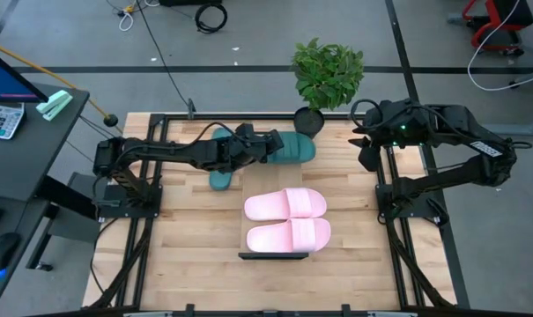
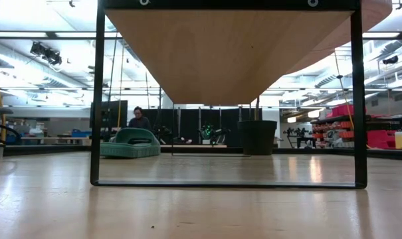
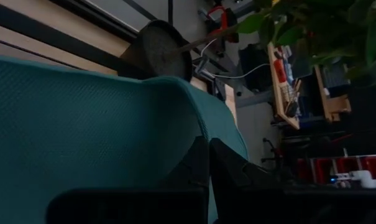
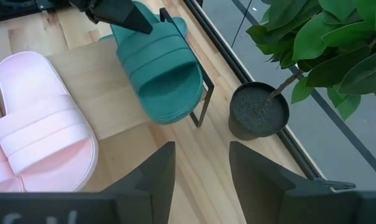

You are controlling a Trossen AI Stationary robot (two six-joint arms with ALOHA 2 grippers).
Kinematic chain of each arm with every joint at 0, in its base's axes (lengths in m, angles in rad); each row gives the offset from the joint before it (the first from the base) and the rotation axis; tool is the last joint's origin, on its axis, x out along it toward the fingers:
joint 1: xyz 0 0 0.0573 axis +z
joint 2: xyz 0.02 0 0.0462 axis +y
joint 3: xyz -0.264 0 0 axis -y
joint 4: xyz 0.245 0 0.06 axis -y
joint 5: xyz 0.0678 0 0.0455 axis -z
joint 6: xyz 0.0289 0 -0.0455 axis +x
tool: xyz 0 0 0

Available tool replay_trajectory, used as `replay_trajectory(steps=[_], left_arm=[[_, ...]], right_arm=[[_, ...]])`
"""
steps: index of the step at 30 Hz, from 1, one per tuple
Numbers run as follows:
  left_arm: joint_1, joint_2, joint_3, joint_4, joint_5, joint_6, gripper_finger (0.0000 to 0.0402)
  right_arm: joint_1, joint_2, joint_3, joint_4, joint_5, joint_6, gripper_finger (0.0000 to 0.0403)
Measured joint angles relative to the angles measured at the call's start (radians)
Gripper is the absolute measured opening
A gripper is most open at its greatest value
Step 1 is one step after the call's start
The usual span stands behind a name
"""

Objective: Pick and place slides into the shelf
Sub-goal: Put the left green slide on the shelf

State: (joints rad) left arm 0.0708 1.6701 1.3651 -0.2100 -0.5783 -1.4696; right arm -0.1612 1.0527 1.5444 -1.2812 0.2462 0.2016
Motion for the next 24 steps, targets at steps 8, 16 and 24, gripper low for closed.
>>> replay_trajectory(steps=[8, 16, 24], left_arm=[[0.0, 0.027, 0.002, -0.001, 0.006, -0.011, 0.0004], [0.004, 0.046, 0.001, 0.023, 0.012, -0.013, 0.0004], [0.018, 0.049, 0.001, 0.039, 0.033, -0.012, 0.0004]], right_arm=[[0.0, 0.0, -0.001, 0.002, 0.0, 0.004, 0.0158], [0.0, 0.0, -0.001, 0.002, 0.0, 0.004, 0.0158], [0.0, 0.0, -0.001, 0.002, 0.0, 0.005, 0.0158]])
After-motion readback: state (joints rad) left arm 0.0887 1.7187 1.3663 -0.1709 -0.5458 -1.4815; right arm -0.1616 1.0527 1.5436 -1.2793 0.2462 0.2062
